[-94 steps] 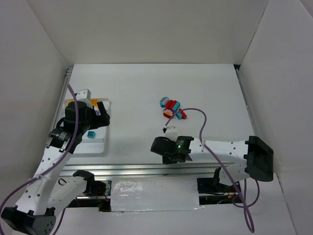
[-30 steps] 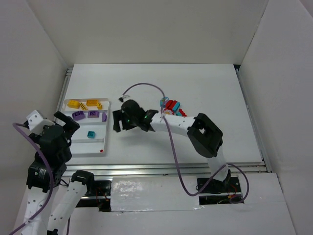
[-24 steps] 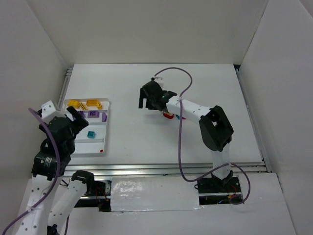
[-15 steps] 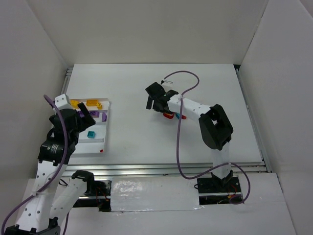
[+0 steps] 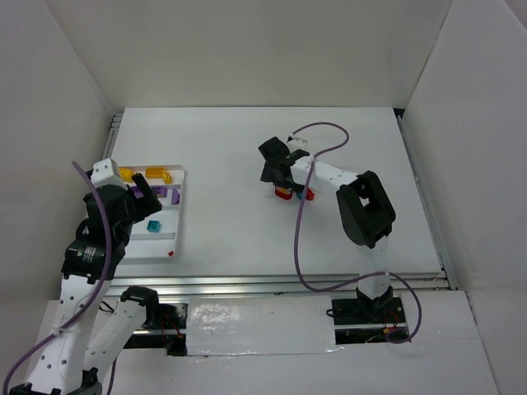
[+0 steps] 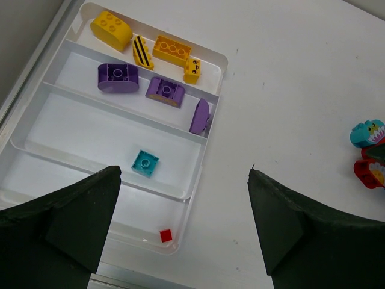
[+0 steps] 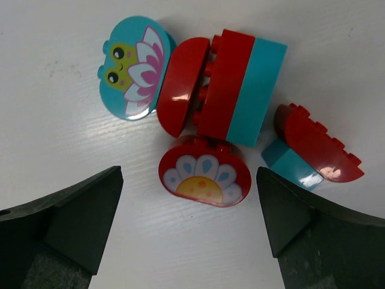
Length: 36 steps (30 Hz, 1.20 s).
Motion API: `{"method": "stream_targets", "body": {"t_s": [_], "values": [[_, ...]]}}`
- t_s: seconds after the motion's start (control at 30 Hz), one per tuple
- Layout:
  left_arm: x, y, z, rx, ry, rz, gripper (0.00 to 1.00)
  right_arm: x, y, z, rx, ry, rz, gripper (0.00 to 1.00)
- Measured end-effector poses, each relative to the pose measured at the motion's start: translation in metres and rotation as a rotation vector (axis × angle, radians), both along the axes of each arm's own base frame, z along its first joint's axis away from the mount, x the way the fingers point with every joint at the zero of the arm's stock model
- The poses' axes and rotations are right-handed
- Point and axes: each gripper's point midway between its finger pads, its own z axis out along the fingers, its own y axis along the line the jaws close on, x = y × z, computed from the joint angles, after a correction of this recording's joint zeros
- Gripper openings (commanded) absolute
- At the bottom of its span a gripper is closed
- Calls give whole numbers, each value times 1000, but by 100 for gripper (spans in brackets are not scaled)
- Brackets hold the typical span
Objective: Sort the legos into containers by color
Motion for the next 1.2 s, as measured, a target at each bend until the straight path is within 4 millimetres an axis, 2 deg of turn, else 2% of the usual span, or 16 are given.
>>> {"method": "stream_targets", "body": {"t_s": [0.1,0.27,0.37,0.47,0.5,0.53,0.57,0.73,0.83,0.87,1.1,1.2], "values": [[0,-1,0,-2,2,-6,100,6,-5,-6,6,5,-11,97],[1,-2,-1,-4,5,-13,100,8,-4,-27,13,47,9,93],[1,-3,-1,-5,5,-14,100,4,-2,-37,16,75,23,86],[1,-3,-1,-4,6,-14,99,5,0,-37,17,74,36,47],[1,-3,-1,-4,6,-14,99,6,0,-37,21,72,35,40],[1,-3,-1,-4,6,-14,100,7,2,-37,23,67,44,24],[1,-3,-1,-4,6,-14,100,7,2,-37,25,64,49,0],[1,-2,-2,-3,8,-10,99,-1,16,-34,40,48,122,0],[0,5,-3,7,13,29,100,-18,49,-25,37,32,240,0],[-2,9,-3,11,15,57,100,-28,67,-19,40,22,297,0],[-21,47,-2,35,33,300,99,-116,224,44,230,-104,690,0],[-31,60,3,34,19,390,100,-142,269,74,350,-154,783,2]]}}
